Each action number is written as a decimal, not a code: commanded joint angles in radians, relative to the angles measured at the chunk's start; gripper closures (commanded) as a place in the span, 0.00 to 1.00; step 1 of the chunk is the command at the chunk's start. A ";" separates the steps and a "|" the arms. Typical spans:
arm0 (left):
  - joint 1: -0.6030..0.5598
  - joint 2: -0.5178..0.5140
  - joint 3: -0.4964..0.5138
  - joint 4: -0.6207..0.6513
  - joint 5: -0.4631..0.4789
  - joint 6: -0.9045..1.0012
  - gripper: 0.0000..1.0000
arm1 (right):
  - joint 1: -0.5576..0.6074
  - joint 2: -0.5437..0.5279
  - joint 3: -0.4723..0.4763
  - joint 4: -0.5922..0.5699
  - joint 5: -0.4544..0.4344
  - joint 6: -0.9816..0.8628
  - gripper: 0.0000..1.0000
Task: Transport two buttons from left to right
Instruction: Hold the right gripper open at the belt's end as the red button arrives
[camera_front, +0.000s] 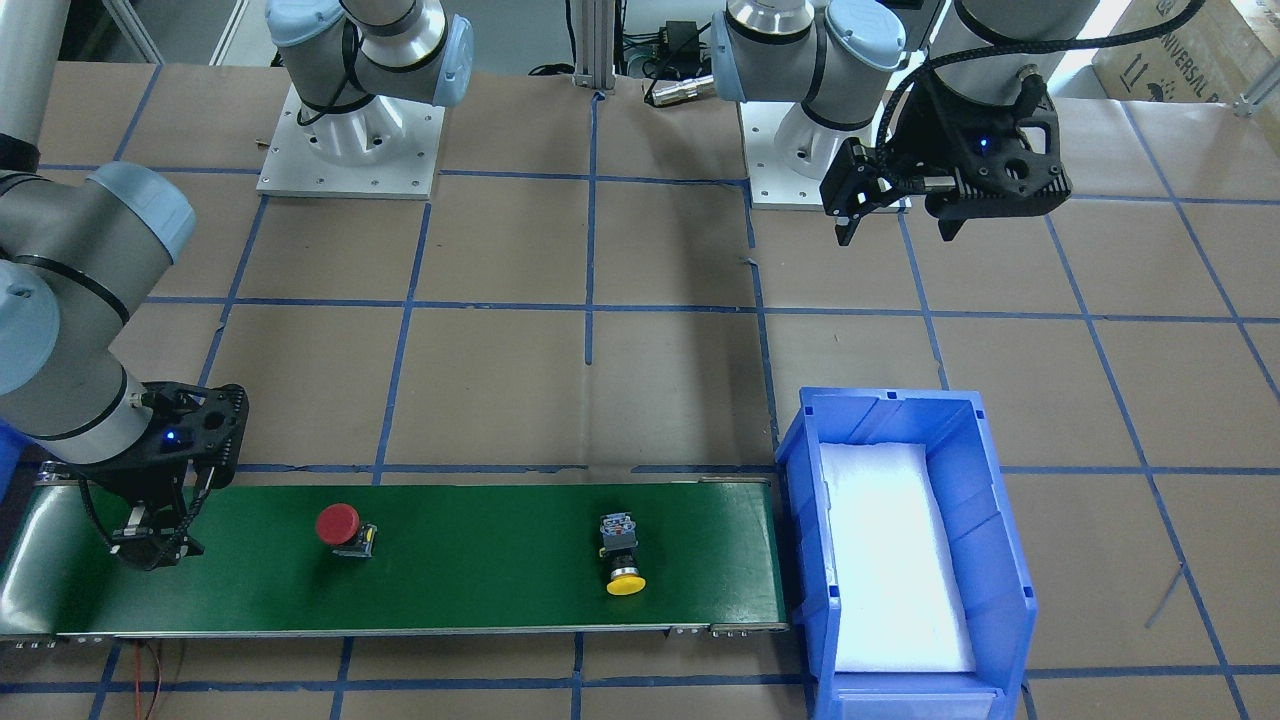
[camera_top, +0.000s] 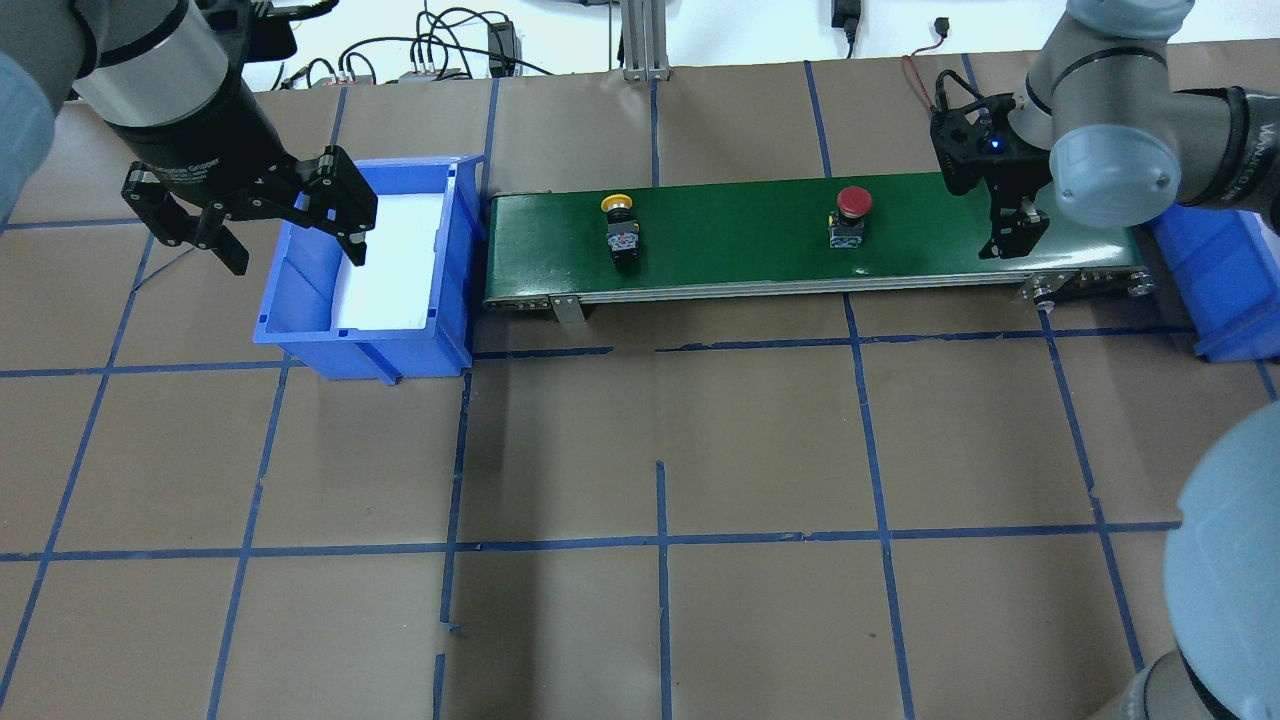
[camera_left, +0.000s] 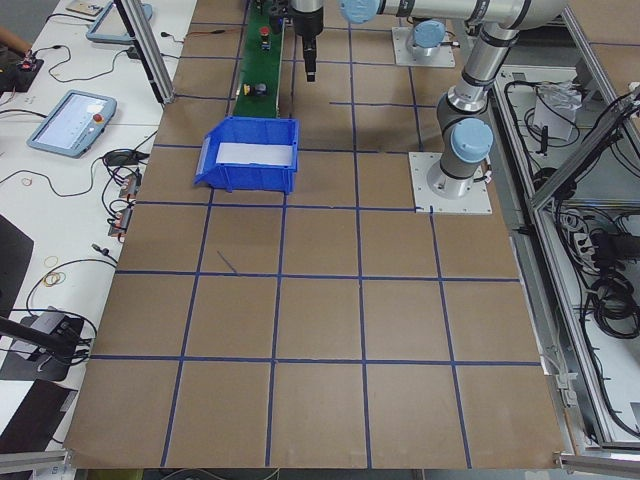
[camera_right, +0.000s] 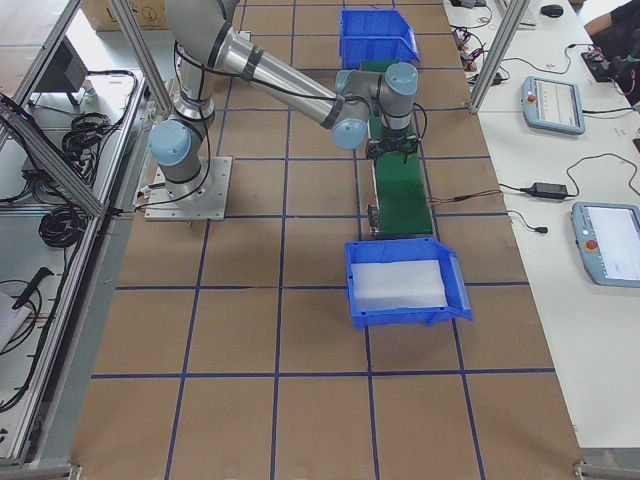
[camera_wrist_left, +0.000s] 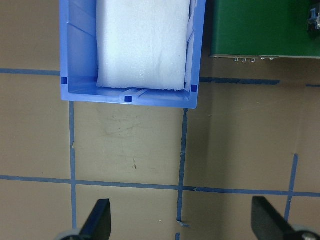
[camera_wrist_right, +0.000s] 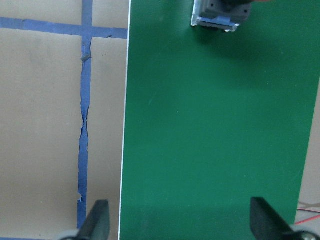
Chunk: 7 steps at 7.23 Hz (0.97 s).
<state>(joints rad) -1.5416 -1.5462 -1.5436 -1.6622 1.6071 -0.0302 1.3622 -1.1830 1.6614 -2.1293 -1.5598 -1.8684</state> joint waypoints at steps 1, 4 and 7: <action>0.000 0.000 -0.003 0.001 0.000 -0.004 0.00 | 0.000 0.000 -0.003 -0.001 0.000 -0.001 0.00; -0.011 0.000 0.005 0.009 0.002 -0.008 0.00 | 0.000 0.000 -0.005 -0.003 0.000 0.000 0.00; -0.011 0.000 0.008 0.010 0.033 -0.011 0.00 | 0.000 0.003 -0.005 -0.003 0.001 0.000 0.00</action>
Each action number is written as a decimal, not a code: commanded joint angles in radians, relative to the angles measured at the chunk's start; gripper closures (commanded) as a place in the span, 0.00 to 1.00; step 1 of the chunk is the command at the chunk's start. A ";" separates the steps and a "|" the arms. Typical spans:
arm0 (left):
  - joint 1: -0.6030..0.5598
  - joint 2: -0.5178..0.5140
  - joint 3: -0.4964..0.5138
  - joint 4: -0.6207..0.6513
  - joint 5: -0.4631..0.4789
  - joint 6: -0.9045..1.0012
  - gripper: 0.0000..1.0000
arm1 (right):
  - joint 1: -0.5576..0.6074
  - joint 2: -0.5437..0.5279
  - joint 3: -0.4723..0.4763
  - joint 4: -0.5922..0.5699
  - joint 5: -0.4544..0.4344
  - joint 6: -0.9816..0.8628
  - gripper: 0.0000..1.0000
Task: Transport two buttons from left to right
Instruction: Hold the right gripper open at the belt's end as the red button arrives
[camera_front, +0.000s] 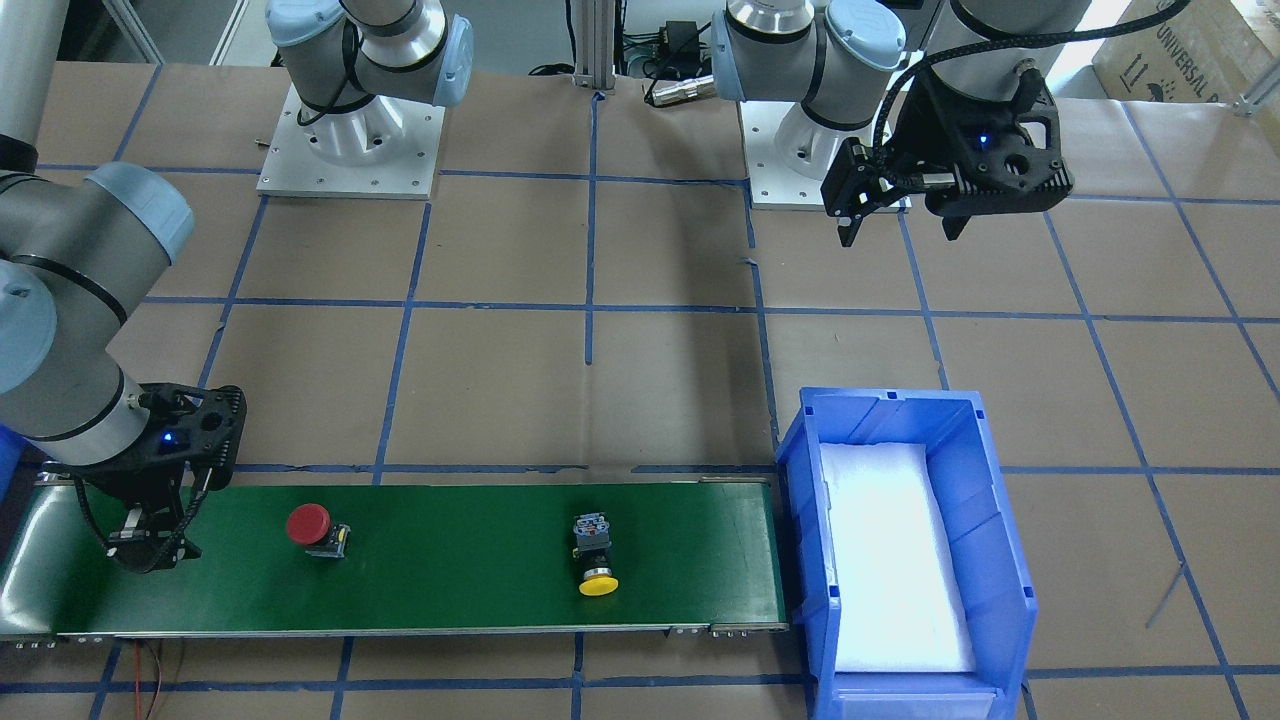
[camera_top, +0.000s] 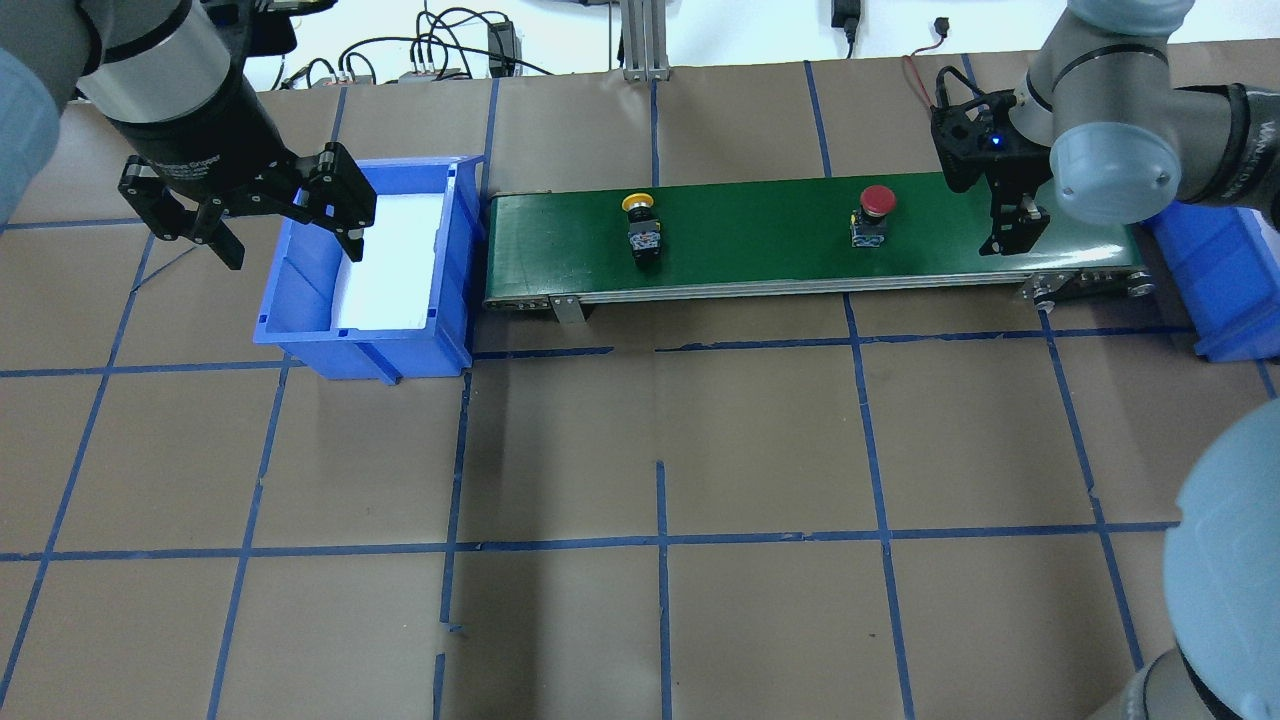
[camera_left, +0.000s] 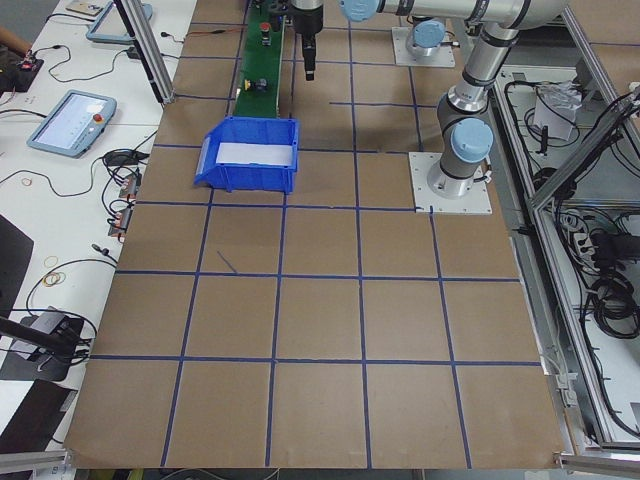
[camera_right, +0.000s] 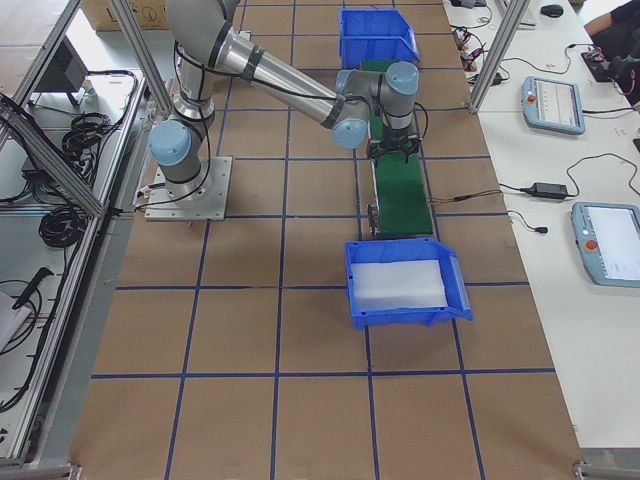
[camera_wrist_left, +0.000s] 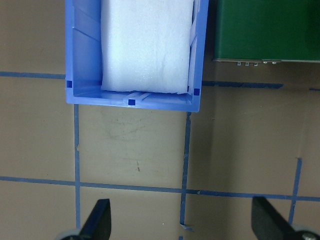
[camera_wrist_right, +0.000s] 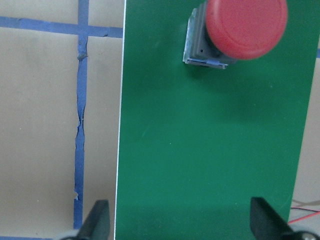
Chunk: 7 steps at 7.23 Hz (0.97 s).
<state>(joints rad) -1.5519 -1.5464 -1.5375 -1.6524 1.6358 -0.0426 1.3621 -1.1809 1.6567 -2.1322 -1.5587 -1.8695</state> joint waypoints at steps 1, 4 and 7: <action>-0.001 0.000 0.002 0.003 0.002 0.000 0.00 | 0.000 0.003 -0.002 -0.002 0.000 0.000 0.00; -0.002 0.002 -0.004 0.006 0.002 -0.003 0.00 | 0.000 0.046 -0.066 0.011 -0.001 0.010 0.00; -0.004 0.005 -0.012 0.006 0.004 -0.002 0.00 | 0.000 0.057 -0.066 0.038 0.012 0.050 0.00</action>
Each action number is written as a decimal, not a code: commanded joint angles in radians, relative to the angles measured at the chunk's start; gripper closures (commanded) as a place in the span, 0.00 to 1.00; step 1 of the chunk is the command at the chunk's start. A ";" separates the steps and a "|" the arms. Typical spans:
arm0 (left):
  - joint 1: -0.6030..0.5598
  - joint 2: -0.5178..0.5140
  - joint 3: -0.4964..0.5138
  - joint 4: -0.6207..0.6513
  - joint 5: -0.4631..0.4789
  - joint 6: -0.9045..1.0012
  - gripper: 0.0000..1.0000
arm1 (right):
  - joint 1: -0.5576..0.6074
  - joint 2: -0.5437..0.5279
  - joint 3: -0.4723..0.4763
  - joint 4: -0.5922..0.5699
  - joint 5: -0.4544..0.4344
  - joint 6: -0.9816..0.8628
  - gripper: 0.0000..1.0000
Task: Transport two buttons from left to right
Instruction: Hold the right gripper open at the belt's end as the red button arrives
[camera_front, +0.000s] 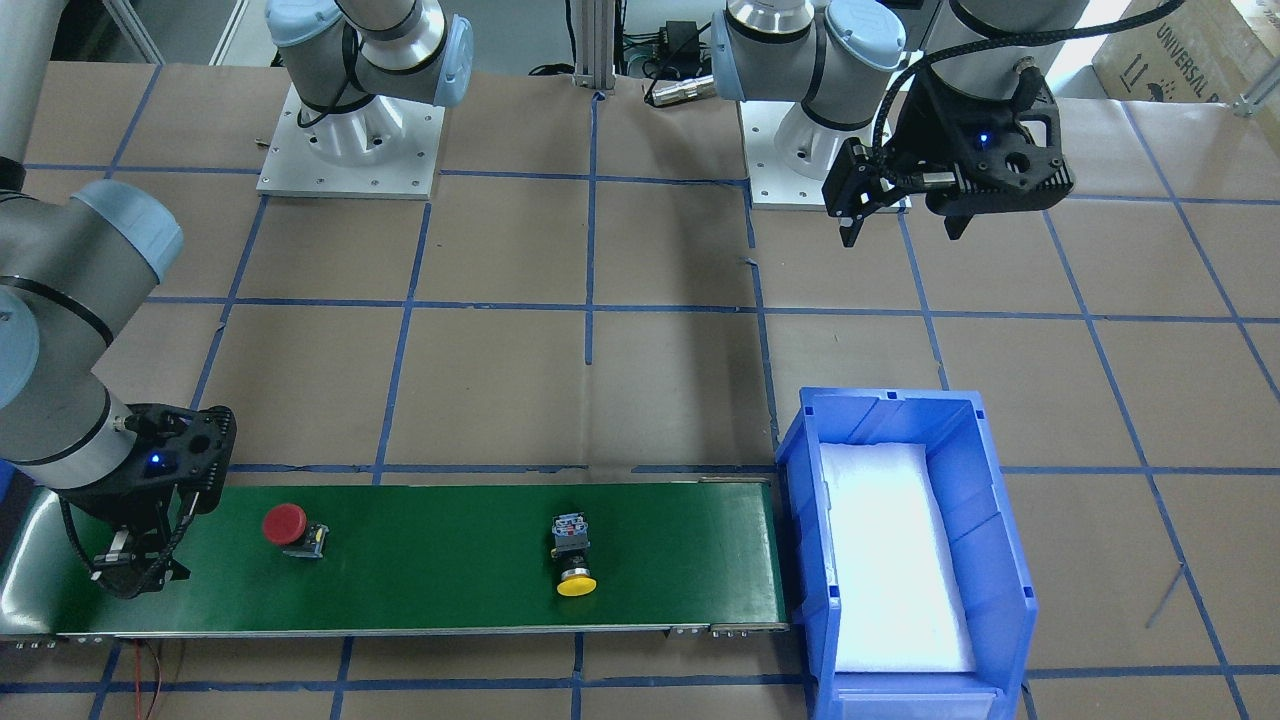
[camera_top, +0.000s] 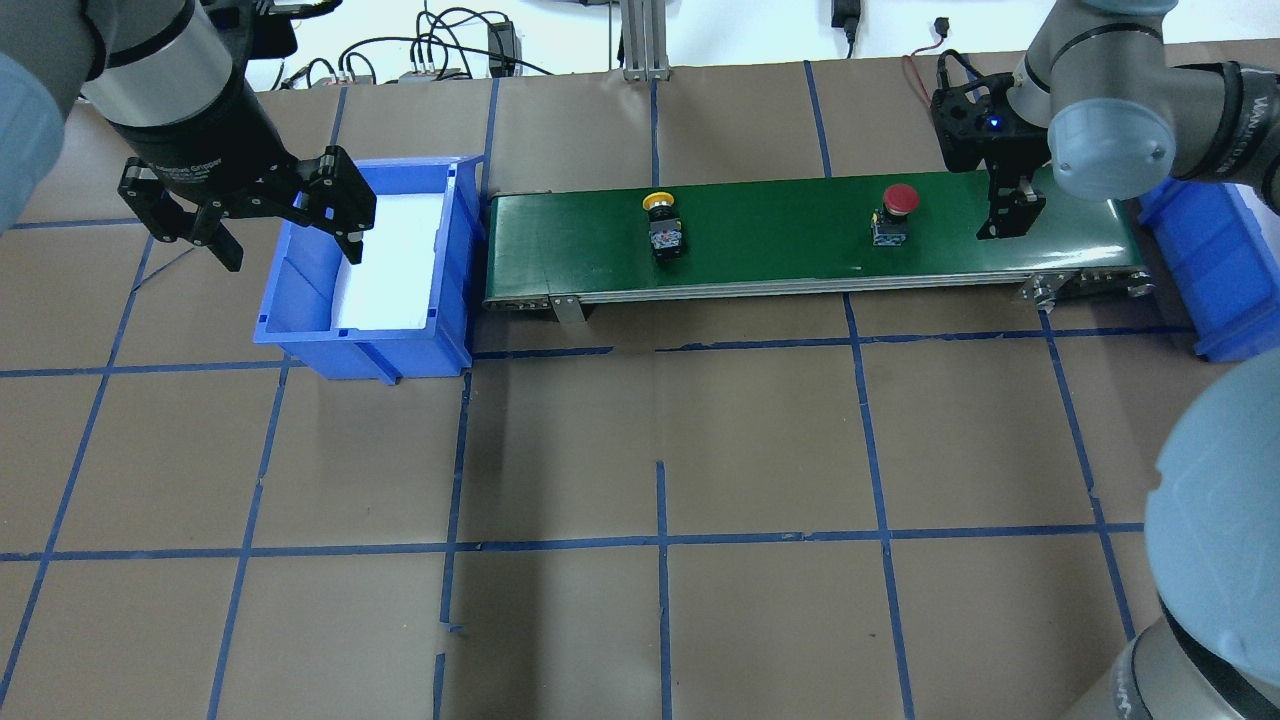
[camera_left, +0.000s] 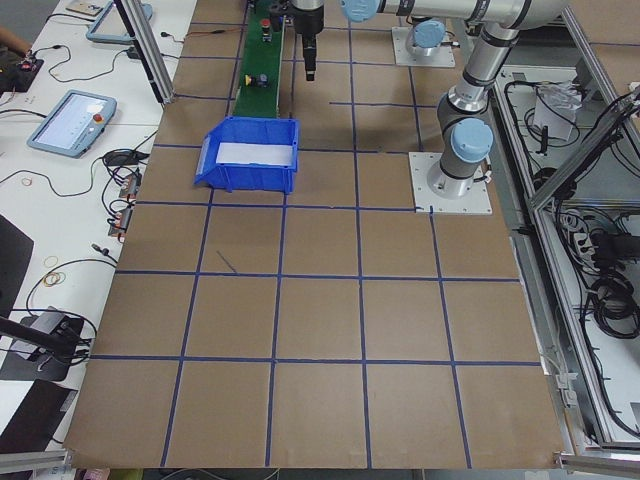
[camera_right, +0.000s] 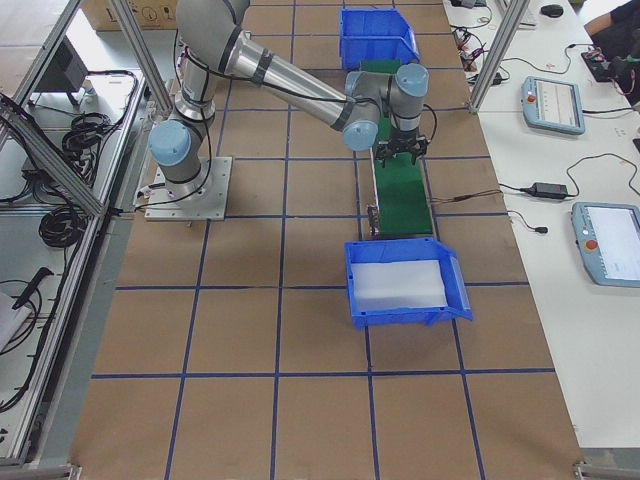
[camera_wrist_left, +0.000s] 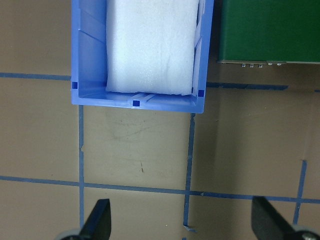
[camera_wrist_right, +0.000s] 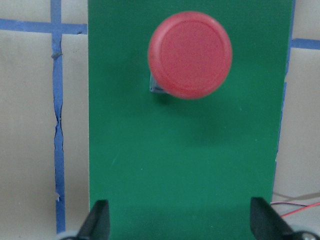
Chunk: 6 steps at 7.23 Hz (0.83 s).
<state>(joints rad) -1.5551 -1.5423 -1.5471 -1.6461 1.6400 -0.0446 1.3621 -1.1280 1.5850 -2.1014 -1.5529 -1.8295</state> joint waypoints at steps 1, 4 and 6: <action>0.000 0.002 -0.001 0.000 0.000 0.003 0.00 | 0.000 0.005 0.009 0.009 0.008 0.010 0.00; 0.001 0.002 -0.001 0.000 0.000 0.006 0.00 | 0.000 0.005 0.006 0.008 0.011 0.010 0.01; 0.001 0.002 -0.001 0.000 0.001 0.009 0.00 | 0.000 0.002 0.007 0.000 0.008 0.003 0.03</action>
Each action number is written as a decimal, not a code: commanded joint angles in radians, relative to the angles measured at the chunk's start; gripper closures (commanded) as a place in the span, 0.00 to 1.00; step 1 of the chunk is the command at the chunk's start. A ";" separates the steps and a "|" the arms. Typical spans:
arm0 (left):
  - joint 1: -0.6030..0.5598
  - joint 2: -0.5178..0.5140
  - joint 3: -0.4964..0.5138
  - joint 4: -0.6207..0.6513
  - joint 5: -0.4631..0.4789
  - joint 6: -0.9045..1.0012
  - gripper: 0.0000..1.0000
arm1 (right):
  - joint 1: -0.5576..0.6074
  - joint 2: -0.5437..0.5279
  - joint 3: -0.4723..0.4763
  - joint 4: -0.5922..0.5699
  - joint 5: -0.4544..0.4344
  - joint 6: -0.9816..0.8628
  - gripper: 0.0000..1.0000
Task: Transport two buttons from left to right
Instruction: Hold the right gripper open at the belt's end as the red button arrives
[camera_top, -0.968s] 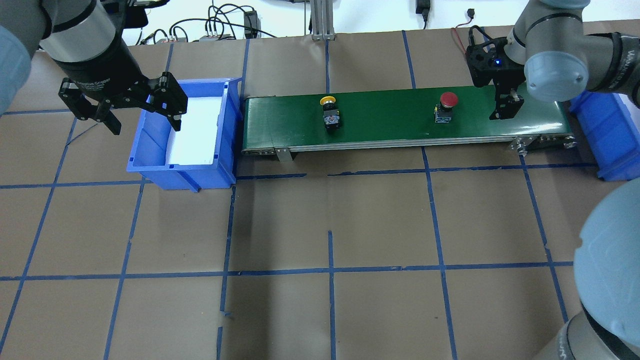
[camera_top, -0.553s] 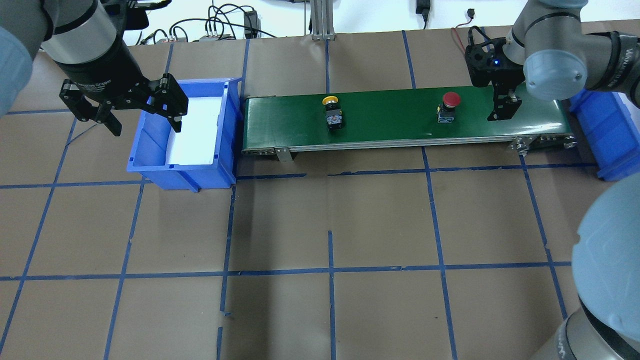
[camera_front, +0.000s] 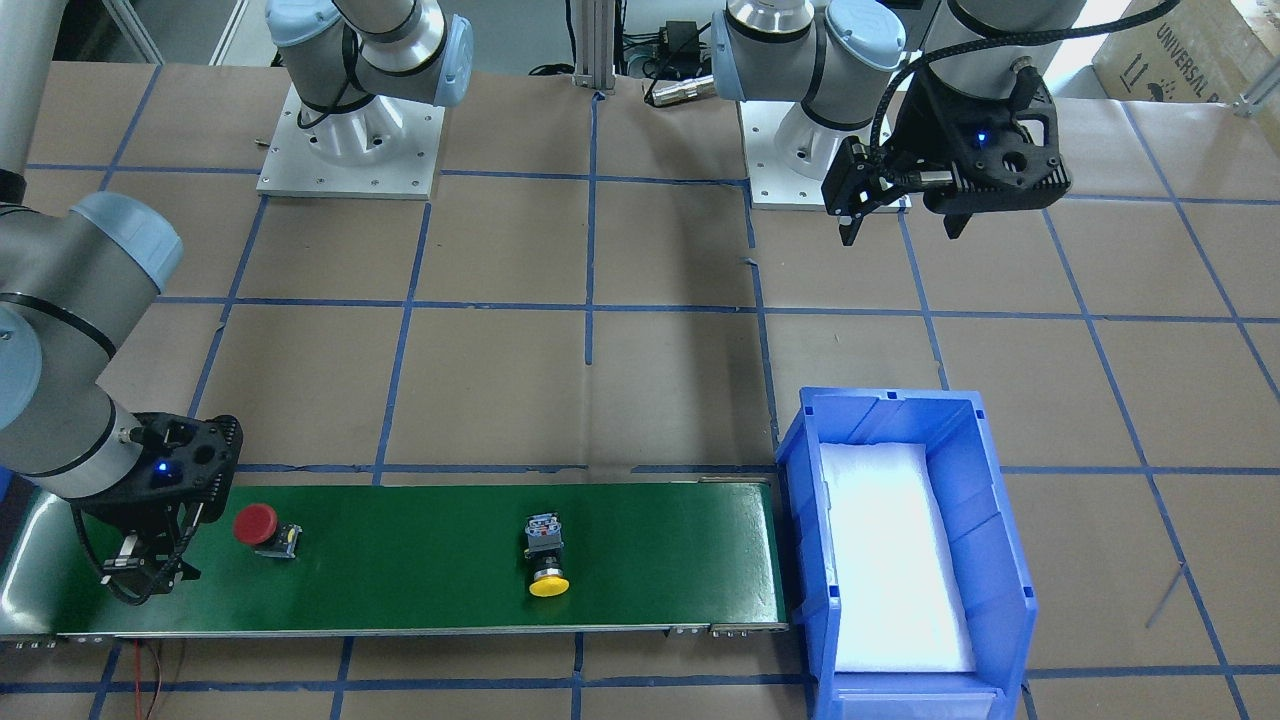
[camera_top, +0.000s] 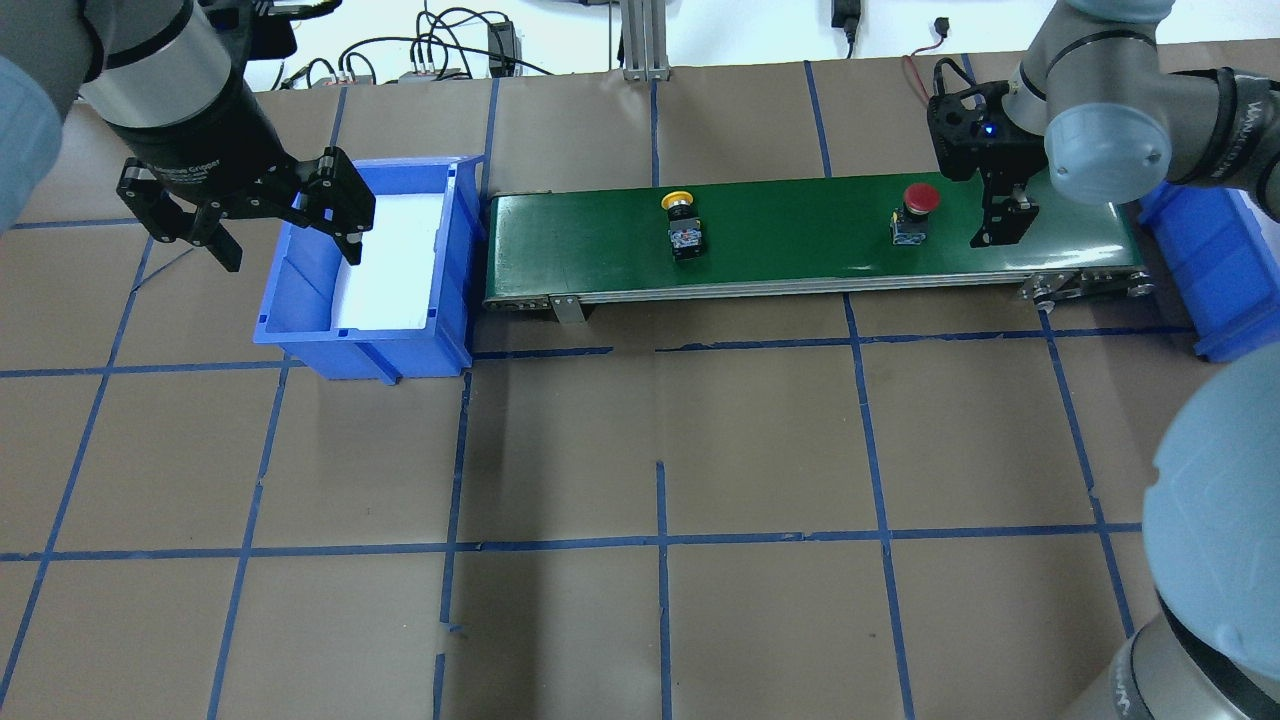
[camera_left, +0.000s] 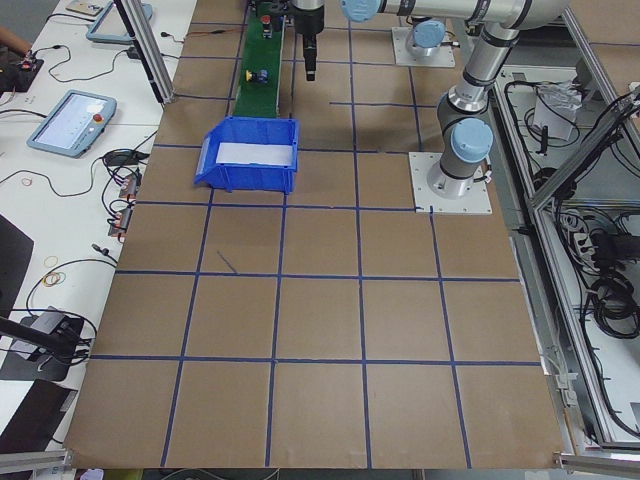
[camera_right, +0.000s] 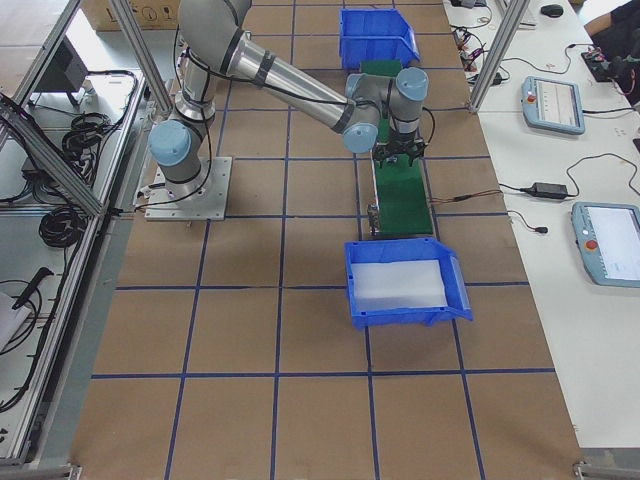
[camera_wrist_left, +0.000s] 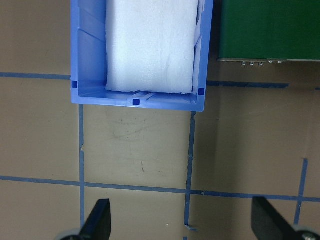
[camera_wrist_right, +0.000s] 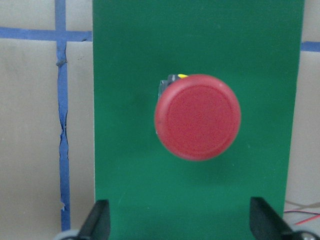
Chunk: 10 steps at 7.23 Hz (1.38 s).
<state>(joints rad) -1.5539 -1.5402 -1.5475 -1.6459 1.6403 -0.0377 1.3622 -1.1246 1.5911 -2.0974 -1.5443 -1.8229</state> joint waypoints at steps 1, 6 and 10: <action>0.000 0.000 0.000 0.000 0.001 0.001 0.00 | -0.002 0.003 -0.005 0.005 -0.002 -0.003 0.05; 0.000 0.002 -0.002 0.000 0.003 0.004 0.00 | 0.000 0.009 -0.005 0.027 -0.016 0.014 0.10; 0.000 0.002 -0.005 0.000 0.001 0.004 0.00 | -0.002 0.016 -0.007 0.027 -0.016 0.016 0.10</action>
<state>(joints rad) -1.5539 -1.5386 -1.5511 -1.6460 1.6419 -0.0337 1.3619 -1.1104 1.5852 -2.0709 -1.5601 -1.8072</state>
